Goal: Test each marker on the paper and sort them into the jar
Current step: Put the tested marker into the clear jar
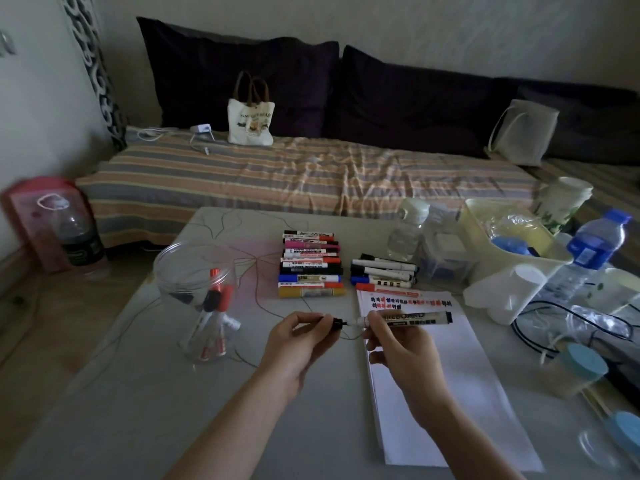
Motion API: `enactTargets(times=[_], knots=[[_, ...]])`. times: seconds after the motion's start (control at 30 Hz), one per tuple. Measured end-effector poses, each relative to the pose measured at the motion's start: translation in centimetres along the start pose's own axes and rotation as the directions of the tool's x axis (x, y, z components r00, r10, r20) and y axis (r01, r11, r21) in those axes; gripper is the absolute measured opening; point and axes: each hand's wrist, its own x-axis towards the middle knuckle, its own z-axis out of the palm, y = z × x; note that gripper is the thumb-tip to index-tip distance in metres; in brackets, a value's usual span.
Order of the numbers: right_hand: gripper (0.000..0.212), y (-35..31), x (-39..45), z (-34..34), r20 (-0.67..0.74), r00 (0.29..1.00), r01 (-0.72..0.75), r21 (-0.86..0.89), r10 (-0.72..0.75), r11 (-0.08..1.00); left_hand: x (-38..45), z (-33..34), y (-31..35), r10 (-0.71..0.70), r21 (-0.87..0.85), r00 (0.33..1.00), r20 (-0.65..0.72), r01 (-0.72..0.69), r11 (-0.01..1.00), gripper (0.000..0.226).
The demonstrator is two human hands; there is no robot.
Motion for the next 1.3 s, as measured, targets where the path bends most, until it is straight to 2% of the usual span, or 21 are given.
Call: enactTargets(times=[0.23, 0.63, 0.77, 1.1, 1.3], knots=[[0.021, 0.2, 0.3, 0.0, -0.022, 1.000, 0.018, -0.008, -0.018, 1.000, -0.4, 0.9, 0.0, -0.026, 0.017, 0.997, 0.067, 0.025, 1.000, 0.017], [0.007, -0.1, 0.1, -0.1, -0.033, 0.991, 0.130, -0.052, -0.132, 0.990, -0.7, 1.7, 0.2, -0.054, -0.022, 0.995, 0.080, 0.056, 0.998, 0.014], [0.006, 0.1, 0.2, -0.1, -0.031, 0.988, 0.151, -0.059, -0.153, 0.987, -0.8, 2.0, 0.0, -0.023, -0.010, 0.998, 0.054, 0.024, 1.000, 0.013], [0.016, 1.5, 0.6, 0.0, -0.073, 0.995, 0.069, 0.002, -0.069, 0.998, -1.3, 2.7, -1.2, 0.084, 0.064, 0.996, -0.019, -0.082, 0.995, 0.017], [0.023, 1.7, 0.7, 0.1, 0.001, 0.999, 0.032, 0.157, -0.032, 0.987, -1.1, 2.8, -1.3, 0.186, 0.122, 0.982, -0.032, -0.181, 0.976, 0.014]])
